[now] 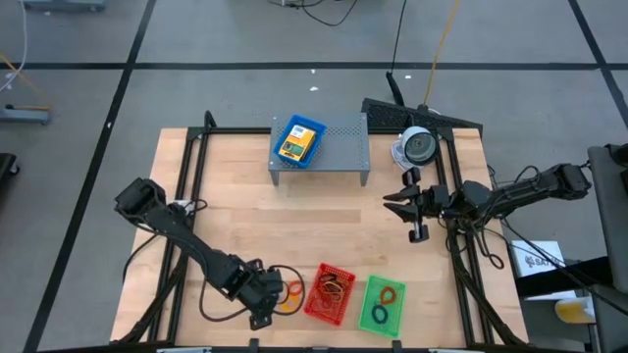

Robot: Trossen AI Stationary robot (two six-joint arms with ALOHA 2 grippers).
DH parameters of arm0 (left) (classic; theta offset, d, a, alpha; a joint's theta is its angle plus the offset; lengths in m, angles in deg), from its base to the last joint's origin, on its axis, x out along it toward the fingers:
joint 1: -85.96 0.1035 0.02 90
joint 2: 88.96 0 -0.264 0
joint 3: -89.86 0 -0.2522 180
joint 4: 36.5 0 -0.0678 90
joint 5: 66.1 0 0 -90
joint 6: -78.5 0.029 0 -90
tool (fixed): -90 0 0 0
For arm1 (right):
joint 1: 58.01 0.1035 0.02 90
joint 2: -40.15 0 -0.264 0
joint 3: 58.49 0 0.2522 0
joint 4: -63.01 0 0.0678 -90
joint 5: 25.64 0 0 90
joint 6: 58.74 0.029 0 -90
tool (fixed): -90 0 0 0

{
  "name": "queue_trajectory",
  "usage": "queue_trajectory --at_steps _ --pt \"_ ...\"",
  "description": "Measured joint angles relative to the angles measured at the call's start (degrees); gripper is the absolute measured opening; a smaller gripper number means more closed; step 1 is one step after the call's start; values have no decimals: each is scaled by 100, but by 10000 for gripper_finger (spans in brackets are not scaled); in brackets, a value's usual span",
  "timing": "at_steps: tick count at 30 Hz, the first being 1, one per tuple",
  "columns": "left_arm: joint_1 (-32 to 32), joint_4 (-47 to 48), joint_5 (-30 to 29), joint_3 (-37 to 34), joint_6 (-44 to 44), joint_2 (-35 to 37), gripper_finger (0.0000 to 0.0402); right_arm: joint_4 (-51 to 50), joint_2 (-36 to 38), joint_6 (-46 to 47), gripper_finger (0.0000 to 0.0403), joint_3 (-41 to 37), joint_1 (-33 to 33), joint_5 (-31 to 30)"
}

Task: Pick & Place Office Desk Supplies
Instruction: Put the blue spring rubberband into the green bin

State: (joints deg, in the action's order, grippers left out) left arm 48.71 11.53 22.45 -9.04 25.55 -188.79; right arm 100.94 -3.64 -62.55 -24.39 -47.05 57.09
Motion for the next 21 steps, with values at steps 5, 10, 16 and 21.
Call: queue_trajectory --at_steps 5,10,16,21 --pt "-22 9 -41 -127 4 0 294 35 0 -40 57 0 0 -2" --pt "-40 -11 -144 -314 13 0 294 35 0 -51 57 0 0 -9" --pt "-38 -225 -212 -578 31 0 294 36 0 -51 57 0 0 -11" --pt "-38 -595 -317 -777 152 0 294 63 0 -51 57 0 0 -11"
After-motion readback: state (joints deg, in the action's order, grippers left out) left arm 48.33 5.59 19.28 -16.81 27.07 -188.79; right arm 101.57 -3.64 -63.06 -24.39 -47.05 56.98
